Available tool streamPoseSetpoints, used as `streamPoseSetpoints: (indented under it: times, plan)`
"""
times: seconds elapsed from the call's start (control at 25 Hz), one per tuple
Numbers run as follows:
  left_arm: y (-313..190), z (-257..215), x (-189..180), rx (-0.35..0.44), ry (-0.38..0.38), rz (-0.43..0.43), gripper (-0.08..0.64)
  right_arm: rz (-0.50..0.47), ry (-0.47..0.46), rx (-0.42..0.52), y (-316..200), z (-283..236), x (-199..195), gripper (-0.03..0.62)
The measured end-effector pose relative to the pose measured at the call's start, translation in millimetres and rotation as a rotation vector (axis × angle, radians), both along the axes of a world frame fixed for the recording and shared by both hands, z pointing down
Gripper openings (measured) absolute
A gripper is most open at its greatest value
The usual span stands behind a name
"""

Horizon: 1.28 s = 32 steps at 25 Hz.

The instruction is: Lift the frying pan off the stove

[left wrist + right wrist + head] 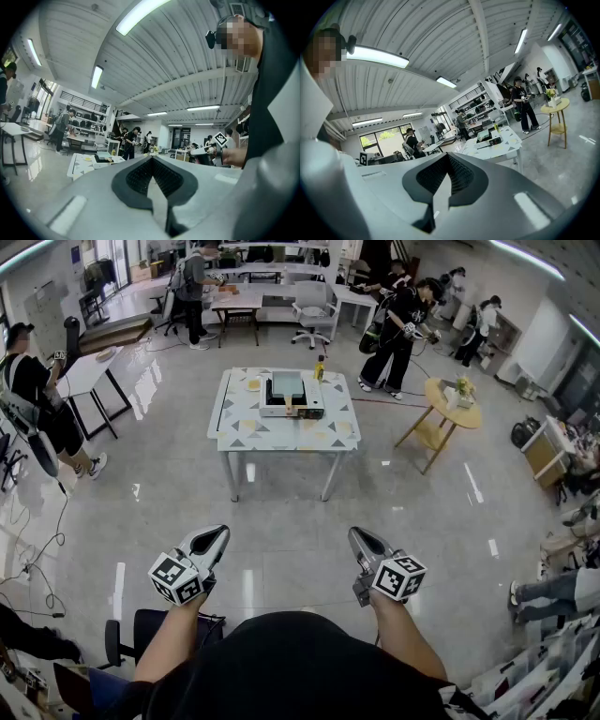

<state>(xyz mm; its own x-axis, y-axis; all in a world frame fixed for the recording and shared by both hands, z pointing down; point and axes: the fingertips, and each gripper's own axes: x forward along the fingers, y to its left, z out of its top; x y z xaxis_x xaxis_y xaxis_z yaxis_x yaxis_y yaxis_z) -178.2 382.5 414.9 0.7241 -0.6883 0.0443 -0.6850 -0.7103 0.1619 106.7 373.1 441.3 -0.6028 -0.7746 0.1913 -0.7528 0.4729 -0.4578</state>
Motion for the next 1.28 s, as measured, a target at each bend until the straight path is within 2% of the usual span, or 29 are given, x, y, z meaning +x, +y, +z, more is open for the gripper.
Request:
streamPoseSetpoints:
  times: [0.36, 0.72, 0.76, 0.92, 1.04, 1.28]
  plan:
    - [-22.4, -7.0, 39.9, 0.009, -0.021, -0.018, 0.000, -0.030, 0.008, 0.037, -25.8, -7.3, 35.2, 0.028]
    - [-41.2, -13.6, 61.0, 0.023, -0.048, -0.049, 0.000, -0.067, 0.046, 0.093, -46.8, -18.8, 51.8, 0.034]
    - [-43.5, -13.5, 62.3, 0.025, -0.046, -0.054, 0.001, -0.076, 0.043, 0.100, -47.7, -19.5, 52.5, 0.040]
    - [-51.3, -11.1, 68.0, 0.022, -0.039, -0.066, 0.012, -0.111, 0.049, 0.115, -51.6, -18.4, 55.4, 0.137]
    - [-56.2, -6.1, 73.1, 0.007, -0.050, -0.076, 0.043, -0.128, 0.064, 0.119, -55.8, -16.5, 59.7, 0.188]
    - [-65.5, 2.5, 86.2, -0.025, -0.089, -0.101, 0.118, -0.141, 0.095, 0.131, -64.8, -14.8, 73.0, 0.234]
